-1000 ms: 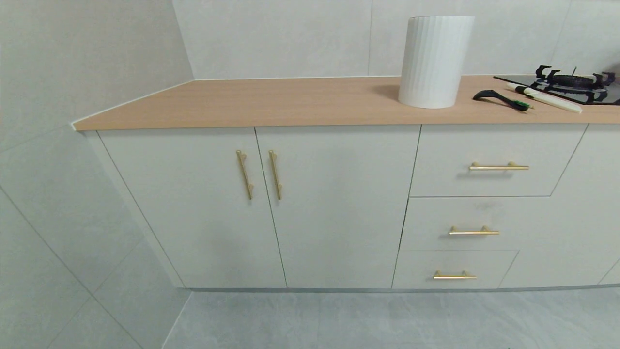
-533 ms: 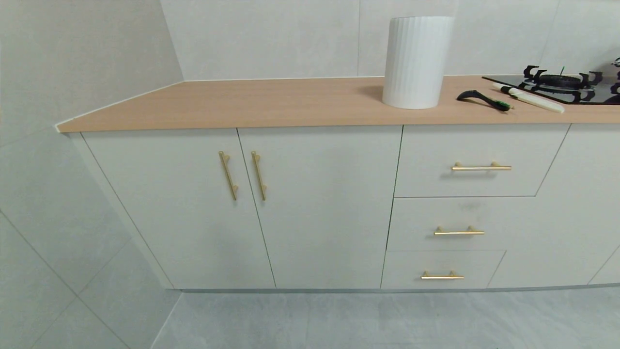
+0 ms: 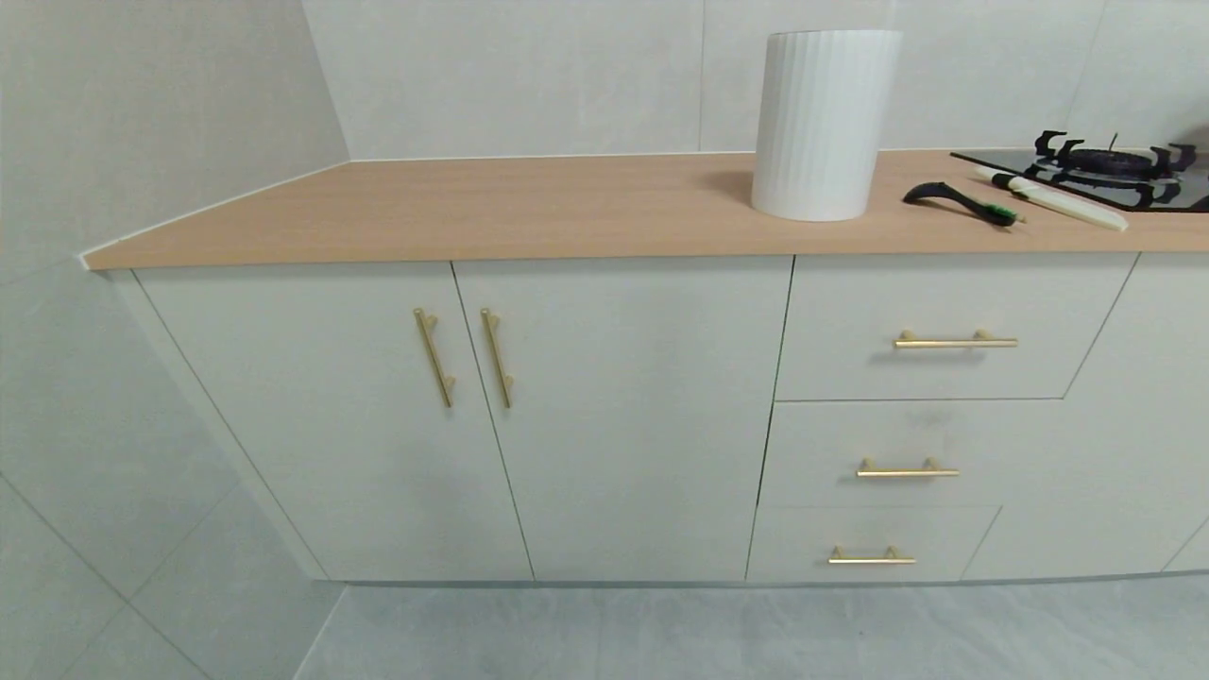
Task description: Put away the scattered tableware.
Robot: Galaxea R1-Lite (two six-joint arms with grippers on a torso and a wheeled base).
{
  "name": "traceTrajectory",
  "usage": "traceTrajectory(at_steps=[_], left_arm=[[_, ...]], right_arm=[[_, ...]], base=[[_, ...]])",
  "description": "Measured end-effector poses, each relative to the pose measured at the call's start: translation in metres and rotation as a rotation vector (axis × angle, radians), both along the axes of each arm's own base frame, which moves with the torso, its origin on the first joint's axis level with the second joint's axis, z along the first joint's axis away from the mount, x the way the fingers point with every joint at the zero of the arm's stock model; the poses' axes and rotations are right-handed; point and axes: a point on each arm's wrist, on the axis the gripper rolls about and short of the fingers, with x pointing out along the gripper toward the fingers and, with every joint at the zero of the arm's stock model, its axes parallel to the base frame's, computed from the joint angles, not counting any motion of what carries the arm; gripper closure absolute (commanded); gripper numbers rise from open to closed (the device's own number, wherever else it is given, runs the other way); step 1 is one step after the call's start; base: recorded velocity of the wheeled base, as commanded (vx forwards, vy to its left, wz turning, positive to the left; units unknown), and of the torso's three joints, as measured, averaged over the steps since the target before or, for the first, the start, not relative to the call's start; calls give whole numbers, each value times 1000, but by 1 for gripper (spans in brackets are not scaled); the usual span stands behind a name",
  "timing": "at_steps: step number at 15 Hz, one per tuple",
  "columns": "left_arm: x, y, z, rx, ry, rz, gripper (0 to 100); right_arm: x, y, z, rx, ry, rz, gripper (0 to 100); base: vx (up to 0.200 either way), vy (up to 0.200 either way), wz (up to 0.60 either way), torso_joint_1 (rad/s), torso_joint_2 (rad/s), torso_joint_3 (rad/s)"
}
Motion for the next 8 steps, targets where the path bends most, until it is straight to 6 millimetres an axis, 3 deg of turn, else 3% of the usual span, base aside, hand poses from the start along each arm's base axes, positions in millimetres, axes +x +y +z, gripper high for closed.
traceTrajectory(at_steps=[6, 8], left_arm=[[0, 0, 0, 1, 0, 0, 0], [0, 0, 0, 3, 0, -1, 0]], right_arm=[[0, 0, 0, -1, 0, 0, 0], [0, 0, 0, 0, 0, 0, 0]], base=[[0, 0, 0, 0, 0, 0], [0, -200, 0, 0, 2, 5]])
